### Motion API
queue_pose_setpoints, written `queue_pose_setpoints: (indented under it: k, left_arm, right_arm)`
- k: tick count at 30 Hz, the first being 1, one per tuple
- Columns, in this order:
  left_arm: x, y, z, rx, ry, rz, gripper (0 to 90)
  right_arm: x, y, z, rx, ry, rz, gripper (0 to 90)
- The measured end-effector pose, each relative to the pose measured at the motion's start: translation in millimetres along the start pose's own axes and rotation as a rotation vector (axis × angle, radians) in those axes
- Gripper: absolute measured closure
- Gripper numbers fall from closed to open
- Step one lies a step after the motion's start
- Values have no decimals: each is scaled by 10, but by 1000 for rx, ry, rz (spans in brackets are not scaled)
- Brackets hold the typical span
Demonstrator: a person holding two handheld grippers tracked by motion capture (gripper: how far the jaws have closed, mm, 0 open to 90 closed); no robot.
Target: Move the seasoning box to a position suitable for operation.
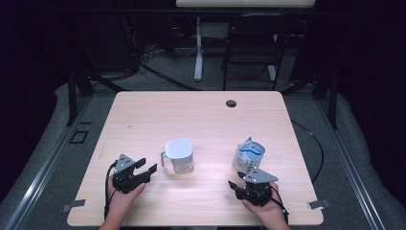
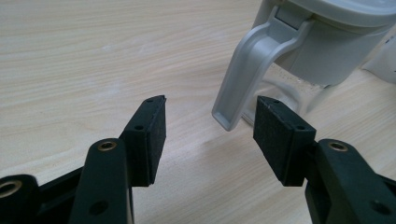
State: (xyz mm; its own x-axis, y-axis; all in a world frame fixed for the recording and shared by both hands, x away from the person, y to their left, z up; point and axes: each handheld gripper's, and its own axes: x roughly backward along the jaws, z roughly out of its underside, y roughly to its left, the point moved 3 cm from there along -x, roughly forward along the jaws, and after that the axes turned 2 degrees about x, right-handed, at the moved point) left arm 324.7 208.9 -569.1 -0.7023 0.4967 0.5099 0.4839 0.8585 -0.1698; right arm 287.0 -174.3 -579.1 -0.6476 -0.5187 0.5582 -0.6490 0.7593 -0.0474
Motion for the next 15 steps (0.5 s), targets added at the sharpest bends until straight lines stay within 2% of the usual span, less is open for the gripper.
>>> queue_pose_setpoints:
  k: [4,6,7,9,15]
  left_arm:
    - [13,-5,-24,-5,-13,3,449]
    - [15,-10,-40,-24,-11,12,448]
    - [-3,-24,-48,-39,-16,28,454]
    - [-7,-28,-51,-43,-8,29,457]
    - [-38,-85,-40,-51,-8,38,461]
  right_arm:
    - [5,38,-30,4,-10,-11,499]
    - [-1,57,-45,5,-11,-17,498]
    - [-2,78,-52,13,-14,-23,525]
    - [-2,88,-58,22,-6,-26,544]
    - [11,82,-50,11,-1,-34,574]
